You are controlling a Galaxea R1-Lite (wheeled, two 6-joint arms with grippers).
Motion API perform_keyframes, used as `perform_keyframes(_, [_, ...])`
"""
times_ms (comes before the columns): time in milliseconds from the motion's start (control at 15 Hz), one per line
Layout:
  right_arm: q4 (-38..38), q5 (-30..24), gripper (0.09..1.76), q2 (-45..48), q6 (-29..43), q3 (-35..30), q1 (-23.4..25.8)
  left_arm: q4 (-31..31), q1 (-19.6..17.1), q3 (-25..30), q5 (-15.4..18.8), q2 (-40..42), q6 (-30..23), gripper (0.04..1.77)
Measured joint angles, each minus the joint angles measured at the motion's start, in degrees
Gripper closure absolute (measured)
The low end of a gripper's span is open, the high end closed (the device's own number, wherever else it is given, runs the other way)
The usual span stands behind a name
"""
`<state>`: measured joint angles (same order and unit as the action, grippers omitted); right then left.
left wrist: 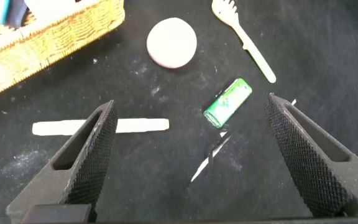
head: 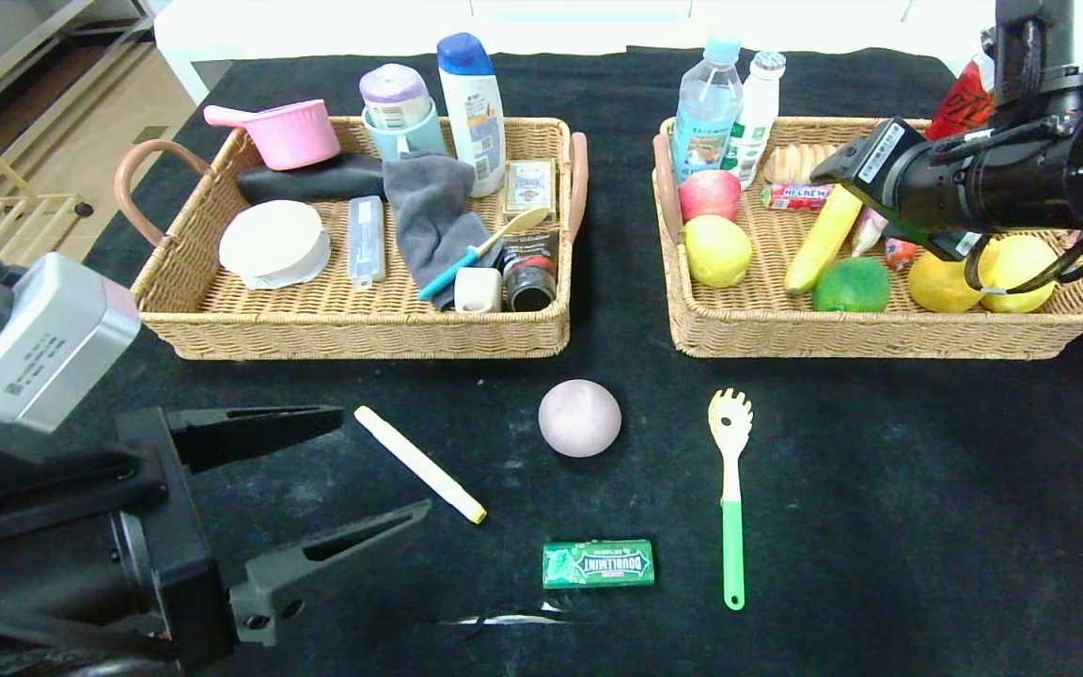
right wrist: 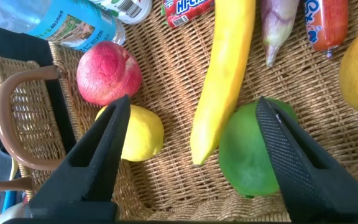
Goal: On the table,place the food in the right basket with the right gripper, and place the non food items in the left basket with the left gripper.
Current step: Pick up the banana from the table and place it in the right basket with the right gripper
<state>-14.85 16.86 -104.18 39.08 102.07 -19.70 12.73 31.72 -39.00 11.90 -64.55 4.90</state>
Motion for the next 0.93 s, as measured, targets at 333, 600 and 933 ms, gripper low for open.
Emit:
perform_keyframes(333, [-0.3,0.0,0.26,2.6,-5.8,-3.8,-3.0,0.0,0.0,0.0,-0.1,0.1,0.0,0.09])
perform_keyframes(600, [-0.1,2.4,0.21,6.0,-12.1,-9.4,-11.3,0.1,0.0,-0.2,-2.1,0.4,0.4,0.09])
perform_keyframes(933, [-0.3,7.3,0.18,7.2,-16.0,-13.8,-23.3,0.1,-0.2,-0.8,-3.4,2.1,0.6,0.09])
